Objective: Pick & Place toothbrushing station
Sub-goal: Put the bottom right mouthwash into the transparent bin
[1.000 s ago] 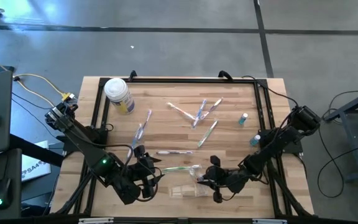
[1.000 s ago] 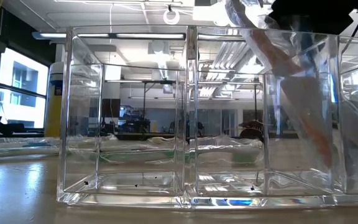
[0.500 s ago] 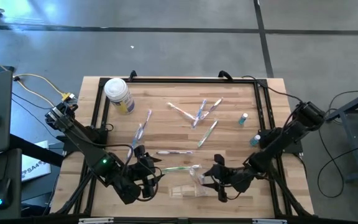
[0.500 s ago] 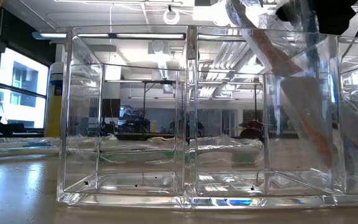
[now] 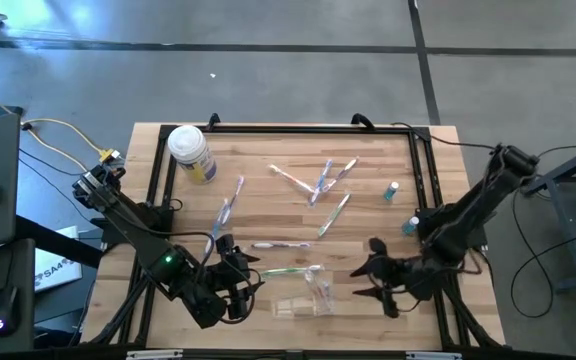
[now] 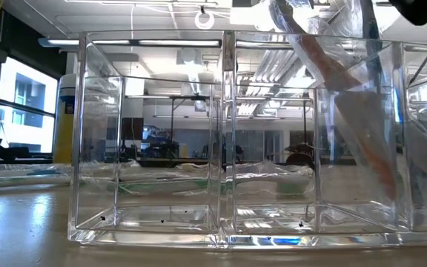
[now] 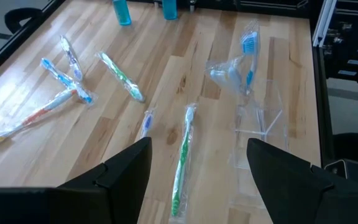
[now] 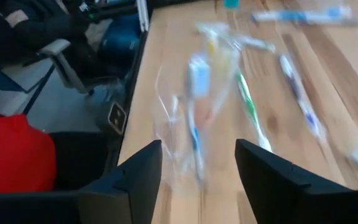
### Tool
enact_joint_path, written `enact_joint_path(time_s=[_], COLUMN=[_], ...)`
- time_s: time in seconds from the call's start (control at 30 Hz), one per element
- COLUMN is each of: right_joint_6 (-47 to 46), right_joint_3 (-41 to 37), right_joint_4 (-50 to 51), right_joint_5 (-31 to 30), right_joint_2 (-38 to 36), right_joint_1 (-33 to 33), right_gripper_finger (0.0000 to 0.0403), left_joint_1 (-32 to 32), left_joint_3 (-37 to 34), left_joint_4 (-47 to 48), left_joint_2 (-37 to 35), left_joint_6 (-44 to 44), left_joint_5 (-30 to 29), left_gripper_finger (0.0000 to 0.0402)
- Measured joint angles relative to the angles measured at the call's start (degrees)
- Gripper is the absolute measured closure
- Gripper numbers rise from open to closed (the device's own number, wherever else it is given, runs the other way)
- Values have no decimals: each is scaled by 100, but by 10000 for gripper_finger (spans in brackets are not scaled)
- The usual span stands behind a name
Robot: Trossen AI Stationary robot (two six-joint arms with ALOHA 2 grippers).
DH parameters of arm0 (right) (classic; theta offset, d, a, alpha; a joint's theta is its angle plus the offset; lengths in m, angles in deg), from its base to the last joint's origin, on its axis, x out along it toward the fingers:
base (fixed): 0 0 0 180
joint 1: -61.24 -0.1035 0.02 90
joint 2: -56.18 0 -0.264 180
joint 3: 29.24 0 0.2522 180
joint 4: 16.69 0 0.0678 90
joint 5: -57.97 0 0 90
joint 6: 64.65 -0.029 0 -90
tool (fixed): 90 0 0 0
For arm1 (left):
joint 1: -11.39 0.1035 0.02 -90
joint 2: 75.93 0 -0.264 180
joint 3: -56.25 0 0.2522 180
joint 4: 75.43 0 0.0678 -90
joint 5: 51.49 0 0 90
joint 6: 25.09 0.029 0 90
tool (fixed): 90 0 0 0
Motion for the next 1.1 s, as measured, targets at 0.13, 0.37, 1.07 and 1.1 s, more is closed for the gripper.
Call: enact_joint_path(time_s=[0.13,0.37,1.07,1.1], right_joint_6=[-951,-2130,-2230,-2225], right_joint_3=[0,0,2,2], right_joint_4=[1340,3582,6833,6857], right_joint_5=[71,453,1829,1874], right_joint_2=[-621,-1596,-2599,-2566], right_joint_1=[87,558,3256,3336], right_gripper_finger=[203,181,182,182], left_joint_1=[0,0,2,2], left_joint_3=[0,0,0,0], left_joint_4=[1,-1,2,4], left_joint_2=[0,0,2,2], left_joint_6=[0,0,-109,-109], left_joint_5=[0,0,-7,-7], left_gripper_finger=[140,140,140,140])
